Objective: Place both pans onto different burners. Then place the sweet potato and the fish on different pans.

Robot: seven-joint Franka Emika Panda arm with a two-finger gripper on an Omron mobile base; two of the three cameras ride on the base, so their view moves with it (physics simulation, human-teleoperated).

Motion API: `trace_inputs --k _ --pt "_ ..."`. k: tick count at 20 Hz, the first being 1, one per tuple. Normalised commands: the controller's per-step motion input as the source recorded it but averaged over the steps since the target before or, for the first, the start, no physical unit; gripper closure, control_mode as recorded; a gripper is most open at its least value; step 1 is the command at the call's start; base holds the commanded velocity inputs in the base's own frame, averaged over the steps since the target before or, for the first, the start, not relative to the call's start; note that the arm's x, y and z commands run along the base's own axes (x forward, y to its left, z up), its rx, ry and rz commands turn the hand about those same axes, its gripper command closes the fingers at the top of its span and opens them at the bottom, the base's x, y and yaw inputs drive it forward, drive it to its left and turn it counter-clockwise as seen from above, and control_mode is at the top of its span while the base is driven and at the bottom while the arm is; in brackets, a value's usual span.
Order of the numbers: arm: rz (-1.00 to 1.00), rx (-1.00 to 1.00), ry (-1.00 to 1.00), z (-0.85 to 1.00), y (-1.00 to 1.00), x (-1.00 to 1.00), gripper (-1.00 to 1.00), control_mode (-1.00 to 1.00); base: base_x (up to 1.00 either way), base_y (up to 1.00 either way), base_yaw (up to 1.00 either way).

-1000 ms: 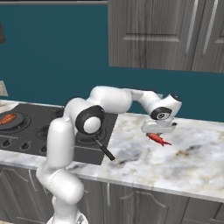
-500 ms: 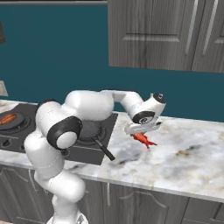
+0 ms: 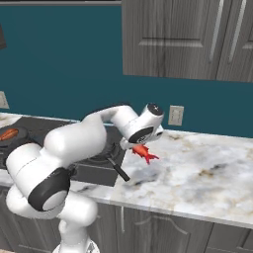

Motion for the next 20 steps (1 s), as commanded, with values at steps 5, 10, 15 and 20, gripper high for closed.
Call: trace_inputs --k 5,10,15,20 --pt "0.05 -0.02 -0.08 0.28 0.71 -0.01 1.00 -1.00 0.00 0.00 0.00" --pt "0.04 -0.04 -0.09 0.25 0.76 0.00 1.00 -1.00 0.00 0.00 0.00" --pt "0.02 -0.05 -0.05 0.13 0.78 0.00 1.00 -1.00 0.00 0.00 0.00" --pt "0.00 -0.12 -0.06 0.00 0.63 0.07 1.00 -1.00 0.00 0.00 0.00"
